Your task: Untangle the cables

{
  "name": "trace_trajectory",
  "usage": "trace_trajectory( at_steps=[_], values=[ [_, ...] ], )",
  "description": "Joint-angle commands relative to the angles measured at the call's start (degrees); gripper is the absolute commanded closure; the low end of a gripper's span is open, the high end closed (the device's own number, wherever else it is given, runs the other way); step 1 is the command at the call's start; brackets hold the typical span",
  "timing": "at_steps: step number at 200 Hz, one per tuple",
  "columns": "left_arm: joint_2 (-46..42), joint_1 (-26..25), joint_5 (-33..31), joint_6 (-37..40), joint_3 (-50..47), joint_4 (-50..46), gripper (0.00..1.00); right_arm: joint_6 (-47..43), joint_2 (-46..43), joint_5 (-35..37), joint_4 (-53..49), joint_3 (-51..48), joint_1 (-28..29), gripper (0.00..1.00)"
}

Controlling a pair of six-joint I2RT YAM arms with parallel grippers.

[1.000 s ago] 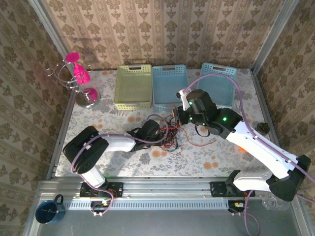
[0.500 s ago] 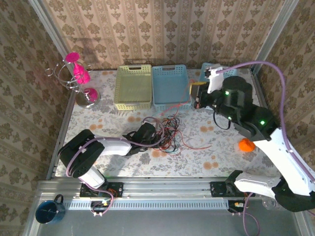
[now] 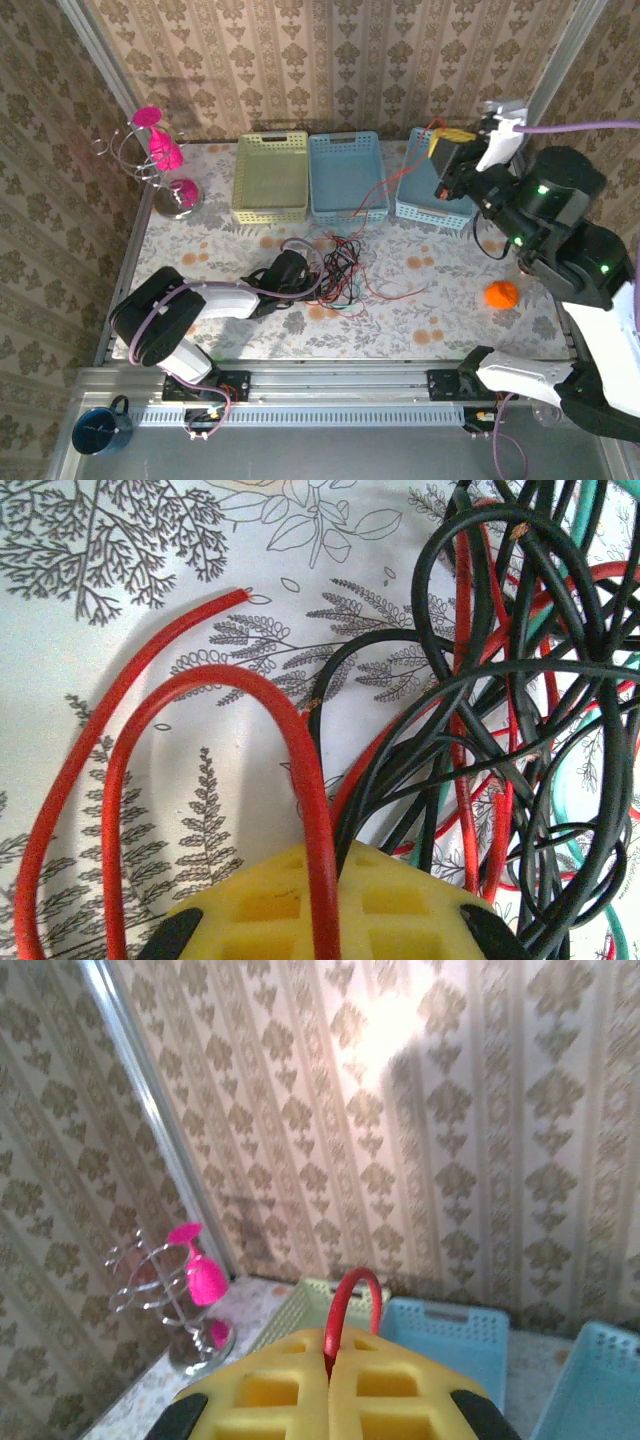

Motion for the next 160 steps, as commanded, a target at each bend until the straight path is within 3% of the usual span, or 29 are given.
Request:
trace_trajectory(
  at_steps=[1,55,112,133,144,160],
  values=[
    [-0.5,1.3,-1.6,-0.3,-2.2,-6.0,1.0,-3.8,-1.2,5.5,0.5,4.9,-0.3,1.0],
    [-1.5,1.8,-1.5,-0.2,-2.2,-6.7,1.0,-8.5,3.3,9.3,0.1,16.1,-0.4,1.0],
    [-3.4,2.2,0.5,0.0,-1.7,-7.6,1.0,-9.5,9.6,8.4,-3.4,26.1,-0.4,1.0],
    [-8.0,2.0,2.8,0.3,-1.3,-9.6,0.76,-10.3,10.9,9.7,-3.9,25.4,-0.6,1.0],
    [-11.6,1.7,3.6,1.3,-0.4,-12.6,0.55,-10.5,11.1,10.1,-3.5,24.2,-1.4,1.0],
    [-17.2,1.4,4.0,3.6,1.6,-18.5,0.35,-9.9,11.5,9.6,-3.1,22.7,-2.8,1.0]
  ],
)
